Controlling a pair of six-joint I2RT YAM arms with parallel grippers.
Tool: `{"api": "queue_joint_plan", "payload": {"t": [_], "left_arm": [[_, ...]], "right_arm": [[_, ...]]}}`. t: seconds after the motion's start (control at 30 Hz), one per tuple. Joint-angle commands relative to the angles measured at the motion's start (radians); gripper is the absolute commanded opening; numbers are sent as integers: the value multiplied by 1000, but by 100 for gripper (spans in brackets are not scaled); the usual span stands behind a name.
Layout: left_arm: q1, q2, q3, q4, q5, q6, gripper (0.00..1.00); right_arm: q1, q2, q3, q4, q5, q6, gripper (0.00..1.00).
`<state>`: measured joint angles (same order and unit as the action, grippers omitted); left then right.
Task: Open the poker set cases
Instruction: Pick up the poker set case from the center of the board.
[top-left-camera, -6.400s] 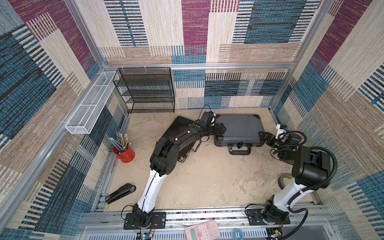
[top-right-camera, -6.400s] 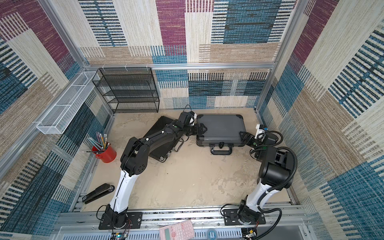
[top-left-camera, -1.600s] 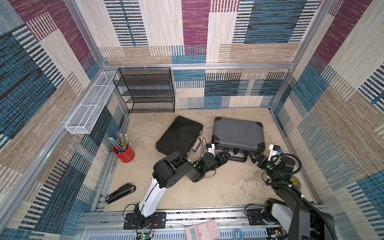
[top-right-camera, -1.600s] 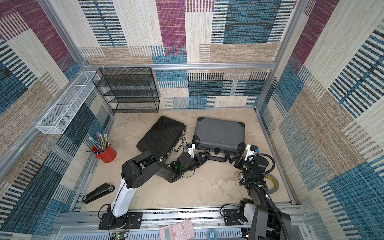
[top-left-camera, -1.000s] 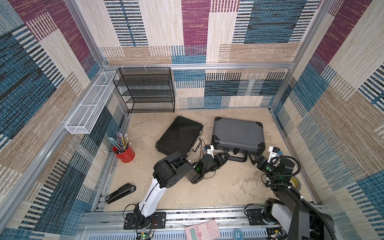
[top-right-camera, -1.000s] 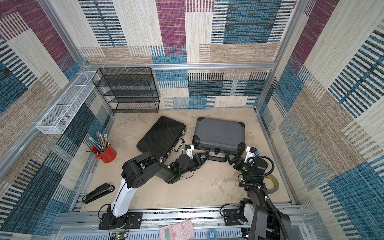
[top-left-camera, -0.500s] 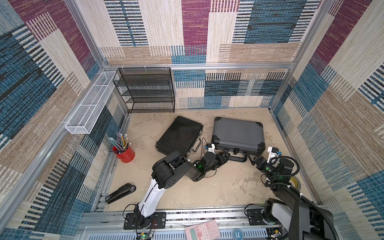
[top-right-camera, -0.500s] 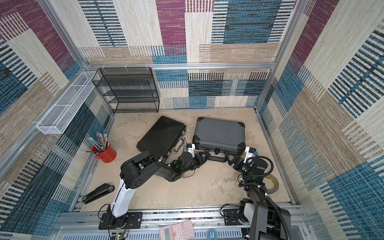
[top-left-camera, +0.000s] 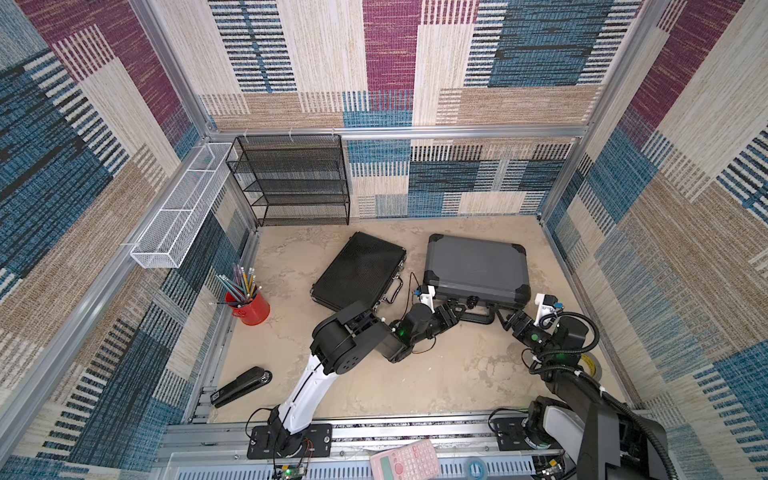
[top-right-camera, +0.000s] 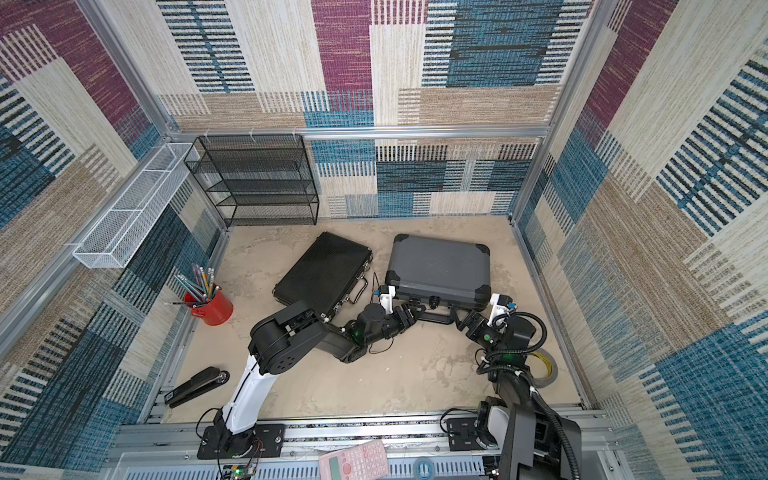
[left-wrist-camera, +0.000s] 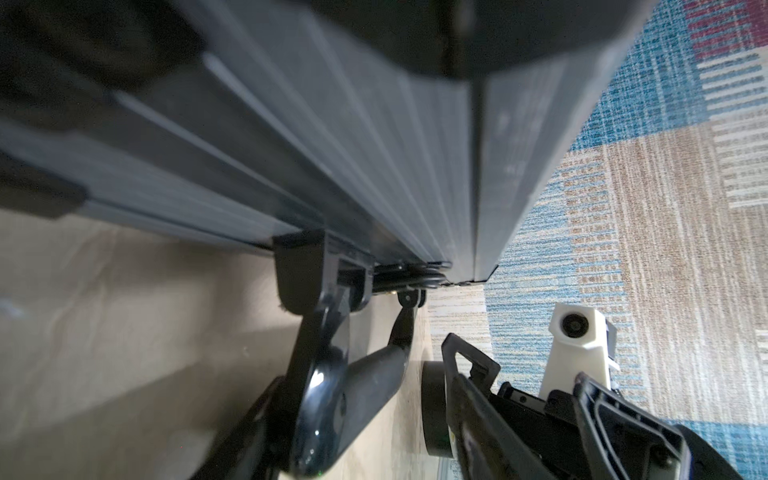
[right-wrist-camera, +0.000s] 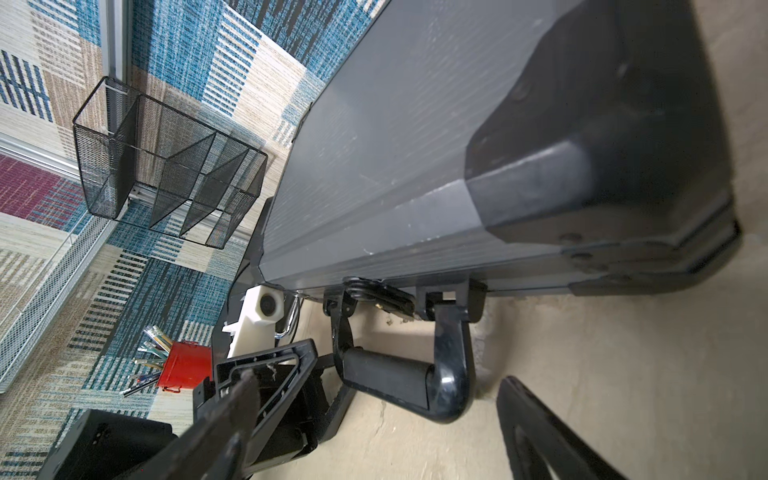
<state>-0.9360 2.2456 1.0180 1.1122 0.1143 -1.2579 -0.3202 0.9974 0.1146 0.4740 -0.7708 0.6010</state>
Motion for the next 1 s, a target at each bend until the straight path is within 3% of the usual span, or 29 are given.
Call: {"api": "queue_joint_plan", "payload": {"t": [0.0,0.4,0.97], "left_arm": [[2,-2,-2,67,30,-34,62],[7,7,-4,-23,29,-142,57],[4,58,33,62,-40,-174,47]], "right_arm": [[1,-12,-7,27,-15,19,91],[0,-46,2,-11,11,20,91],[1,-58,2,-20,17,21,91]]}}
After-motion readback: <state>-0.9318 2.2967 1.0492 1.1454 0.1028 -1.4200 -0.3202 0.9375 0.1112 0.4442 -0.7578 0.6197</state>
